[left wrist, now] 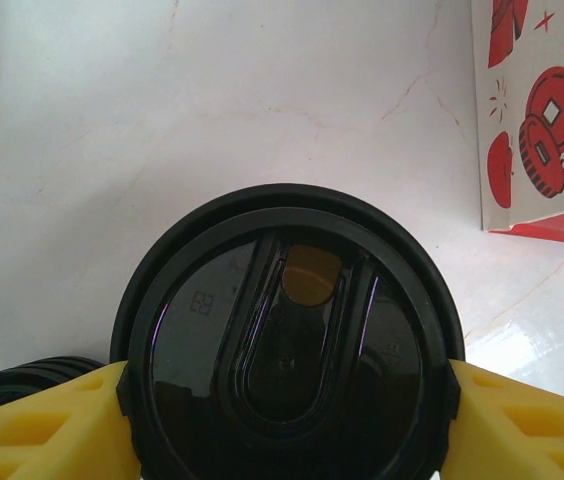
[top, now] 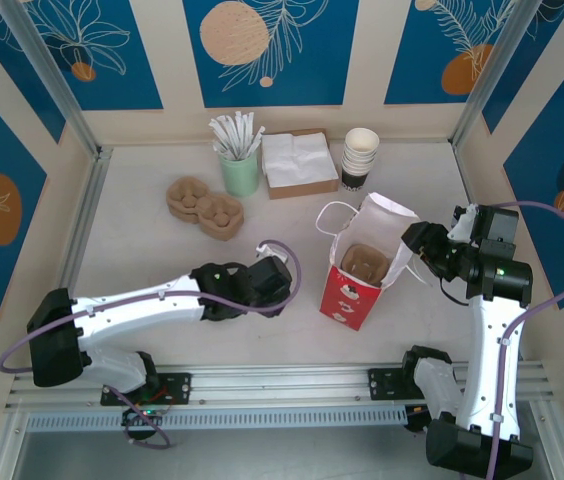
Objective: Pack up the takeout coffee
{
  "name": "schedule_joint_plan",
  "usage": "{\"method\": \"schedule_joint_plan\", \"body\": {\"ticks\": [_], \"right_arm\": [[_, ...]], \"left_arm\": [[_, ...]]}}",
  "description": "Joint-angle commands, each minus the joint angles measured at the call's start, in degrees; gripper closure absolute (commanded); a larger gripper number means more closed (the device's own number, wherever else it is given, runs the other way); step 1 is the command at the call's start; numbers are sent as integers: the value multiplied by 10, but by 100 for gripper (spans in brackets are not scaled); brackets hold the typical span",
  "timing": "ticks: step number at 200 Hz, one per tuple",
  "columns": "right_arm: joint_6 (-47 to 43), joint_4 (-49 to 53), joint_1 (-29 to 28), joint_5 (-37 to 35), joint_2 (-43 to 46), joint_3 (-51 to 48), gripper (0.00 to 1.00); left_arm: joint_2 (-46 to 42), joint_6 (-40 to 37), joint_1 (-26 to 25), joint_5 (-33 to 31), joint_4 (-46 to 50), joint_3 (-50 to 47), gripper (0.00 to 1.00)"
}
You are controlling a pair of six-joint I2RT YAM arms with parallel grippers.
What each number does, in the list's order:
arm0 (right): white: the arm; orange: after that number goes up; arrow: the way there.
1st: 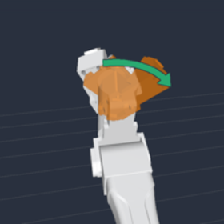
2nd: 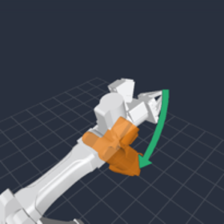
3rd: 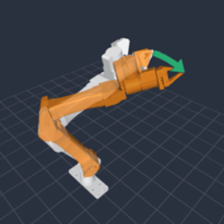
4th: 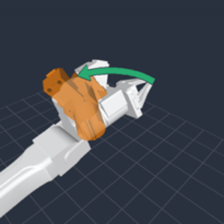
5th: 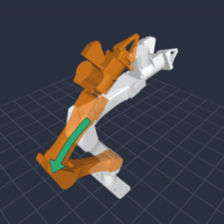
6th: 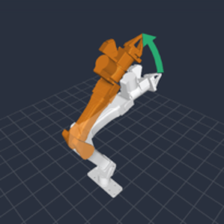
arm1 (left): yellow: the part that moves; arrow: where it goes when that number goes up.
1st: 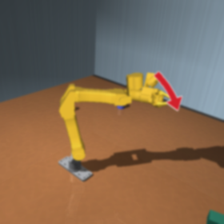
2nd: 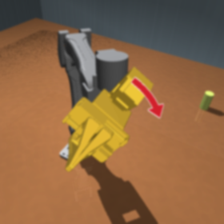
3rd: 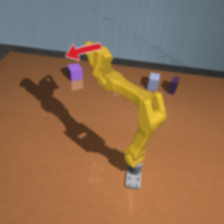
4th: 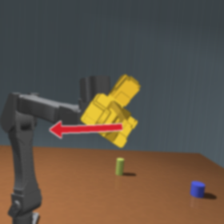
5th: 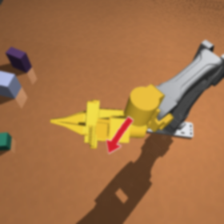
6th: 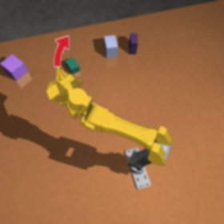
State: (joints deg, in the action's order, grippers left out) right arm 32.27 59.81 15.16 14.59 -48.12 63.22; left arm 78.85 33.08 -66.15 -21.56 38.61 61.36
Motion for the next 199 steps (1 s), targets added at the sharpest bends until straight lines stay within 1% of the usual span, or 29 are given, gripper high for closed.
{"method": "schedule_joint_plan", "body": {"ticks": [1,40,74,99,135,166,199], "right_arm": [[-6,10,5,18,4,3,45],[-4,9,6,21,3,5,46],[-2,7,6,27,3,-1,45],[4,2,5,36,6,-9,47],[24,-15,2,60,9,-26,57],[52,-32,-6,75,11,-44,66],[111,-69,-32,90,24,-76,79]], "left_arm": [[-12,1,-4,-22,40,40,33],[-33,-13,-4,-36,87,109,33],[-44,-49,-4,-50,138,202,33],[-42,-79,-4,-49,163,275,34],[-13,-118,-4,-39,195,390,34],[18,-144,-5,-5,196,475,35],[66,-163,-10,32,192,553,36]]}}
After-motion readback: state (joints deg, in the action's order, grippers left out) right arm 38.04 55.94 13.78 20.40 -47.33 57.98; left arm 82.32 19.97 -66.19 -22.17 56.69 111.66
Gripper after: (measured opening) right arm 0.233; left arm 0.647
